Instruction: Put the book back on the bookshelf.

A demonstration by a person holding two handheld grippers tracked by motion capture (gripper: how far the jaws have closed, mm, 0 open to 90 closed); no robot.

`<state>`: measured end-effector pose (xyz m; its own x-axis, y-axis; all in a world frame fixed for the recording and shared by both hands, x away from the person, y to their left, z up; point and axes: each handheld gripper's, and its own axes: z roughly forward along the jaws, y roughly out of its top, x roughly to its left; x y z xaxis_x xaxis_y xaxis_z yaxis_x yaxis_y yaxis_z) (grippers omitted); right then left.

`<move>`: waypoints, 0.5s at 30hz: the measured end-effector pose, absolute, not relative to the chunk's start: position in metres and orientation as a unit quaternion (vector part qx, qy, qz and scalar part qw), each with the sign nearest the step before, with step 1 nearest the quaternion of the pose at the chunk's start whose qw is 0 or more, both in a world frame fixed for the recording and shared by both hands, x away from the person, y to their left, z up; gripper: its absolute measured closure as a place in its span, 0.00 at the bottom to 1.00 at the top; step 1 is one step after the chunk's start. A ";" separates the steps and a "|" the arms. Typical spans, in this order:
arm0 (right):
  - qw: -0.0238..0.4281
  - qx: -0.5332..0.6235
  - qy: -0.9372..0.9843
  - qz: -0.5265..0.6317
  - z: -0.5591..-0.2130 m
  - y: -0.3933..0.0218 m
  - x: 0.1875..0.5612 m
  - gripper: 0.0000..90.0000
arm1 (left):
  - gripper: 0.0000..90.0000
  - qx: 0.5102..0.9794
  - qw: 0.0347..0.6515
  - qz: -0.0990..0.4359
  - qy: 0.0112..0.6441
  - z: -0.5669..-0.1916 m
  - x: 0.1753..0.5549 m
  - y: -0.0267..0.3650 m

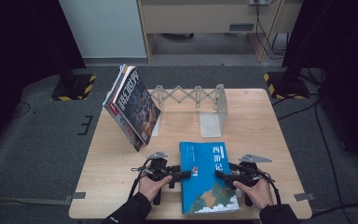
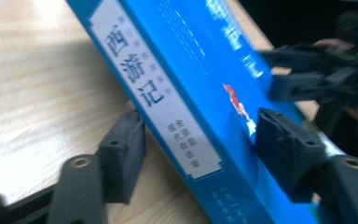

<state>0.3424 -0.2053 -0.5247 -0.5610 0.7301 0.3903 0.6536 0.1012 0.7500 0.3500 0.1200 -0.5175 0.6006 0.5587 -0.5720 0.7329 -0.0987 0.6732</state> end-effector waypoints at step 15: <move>0.037 0.463 0.741 0.485 -0.526 -0.205 0.344 0.27 | 0.38 0.755 0.495 -0.110 0.416 -0.518 0.350 0.099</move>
<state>0.3436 -0.2046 -0.5256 -0.5692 0.7212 0.3948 0.6501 0.1009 0.7531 0.3505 0.0995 -0.5184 0.6294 0.5189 -0.5784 0.7371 -0.1632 0.6557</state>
